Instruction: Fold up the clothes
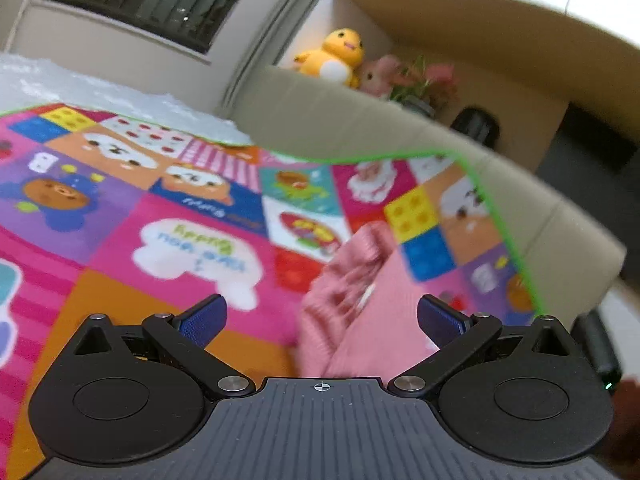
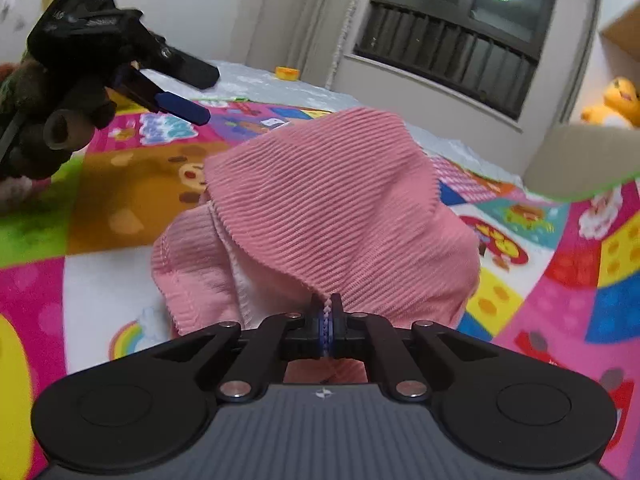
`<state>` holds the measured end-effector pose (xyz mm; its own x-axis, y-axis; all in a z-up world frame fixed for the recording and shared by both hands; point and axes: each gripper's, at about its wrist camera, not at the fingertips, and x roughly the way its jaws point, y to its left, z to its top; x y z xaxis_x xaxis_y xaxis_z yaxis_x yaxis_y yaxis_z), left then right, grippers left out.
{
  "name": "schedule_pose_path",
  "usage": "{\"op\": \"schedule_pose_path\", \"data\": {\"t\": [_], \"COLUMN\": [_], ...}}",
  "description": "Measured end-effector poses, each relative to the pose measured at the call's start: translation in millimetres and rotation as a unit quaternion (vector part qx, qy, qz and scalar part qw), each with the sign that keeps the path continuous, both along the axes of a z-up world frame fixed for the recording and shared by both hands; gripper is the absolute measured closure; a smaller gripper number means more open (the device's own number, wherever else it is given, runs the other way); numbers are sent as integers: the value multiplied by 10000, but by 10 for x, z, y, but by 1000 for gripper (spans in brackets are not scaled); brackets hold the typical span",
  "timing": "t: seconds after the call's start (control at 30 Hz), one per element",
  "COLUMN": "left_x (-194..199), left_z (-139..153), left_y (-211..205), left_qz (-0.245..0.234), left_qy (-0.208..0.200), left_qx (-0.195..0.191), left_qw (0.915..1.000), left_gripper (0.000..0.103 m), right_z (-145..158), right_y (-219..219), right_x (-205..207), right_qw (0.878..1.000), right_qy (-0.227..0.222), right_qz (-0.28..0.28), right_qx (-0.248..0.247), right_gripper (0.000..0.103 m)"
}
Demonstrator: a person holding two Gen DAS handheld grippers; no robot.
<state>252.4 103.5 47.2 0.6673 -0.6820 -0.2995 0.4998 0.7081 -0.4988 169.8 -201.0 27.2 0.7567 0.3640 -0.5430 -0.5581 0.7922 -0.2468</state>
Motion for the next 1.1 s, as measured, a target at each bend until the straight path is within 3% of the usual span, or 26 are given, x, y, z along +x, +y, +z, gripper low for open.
{"op": "schedule_pose_path", "data": {"t": [0.1,0.13,0.17,0.2,0.23,0.3,0.4,0.6,0.63,0.67,0.7,0.77,0.83,0.97,1.03,1.1], "left_x": [96,135,165,195,229,281,310,207,191,186,182,175,185,196,192,186], "left_z": [50,46,15,-17,-79,-214,-418,-508,-504,-504,-503,-504,-502,-513,-518,-520], "left_y": [-143,-224,-314,-403,-506,-676,-820,-850,-860,-862,-864,-853,-842,-833,-830,-823], "left_qz": [67,63,36,7,23,122,352,586,598,597,596,587,574,544,541,533], "left_qy": [132,181,220,258,313,445,668,639,617,607,597,583,591,588,586,582], "left_qx": [-46,19,158,301,520,929,1345,1569,1619,1640,1658,1645,1612,1570,1550,1526], "left_qw": [9999,9998,9996,9992,9982,9946,9880,9838,9831,9828,9825,9829,9835,9843,9847,9851], "left_gripper": [0,0,0,0,0,0,0,0,0,0,0,0,0,0,0,0], "right_z": [53,66,85,105,134,214,290,-1,-76,-127,-176,-160,-35,73,0,-52], "right_y": [-65,-82,-111,-141,-173,-306,-555,-881,-900,-872,-841,-744,-599,-358,-345,-362], "right_x": [-82,-115,-149,-183,-183,-158,-28,509,617,719,821,977,1112,1361,1465,1505], "right_qw": [9998,9996,9993,9990,9982,9937,9756,9187,9095,9071,9049,9085,9265,9576,9613,9625], "right_qy": [111,163,181,197,204,344,569,1352,1505,1625,1742,1767,1531,1063,1108,1109], "right_qz": [127,180,166,148,98,-128,-751,-1882,-1990,-1925,-1850,-1588,-1330,-1114,-1212,-1361], "right_qx": [130,164,271,383,553,1062,1985,3199,3326,3373,3415,3438,3170,2435,2212,2069], "right_gripper": [93,74,45,35,26,20,1,0,5,17,22,40,42,42,41,29]}}
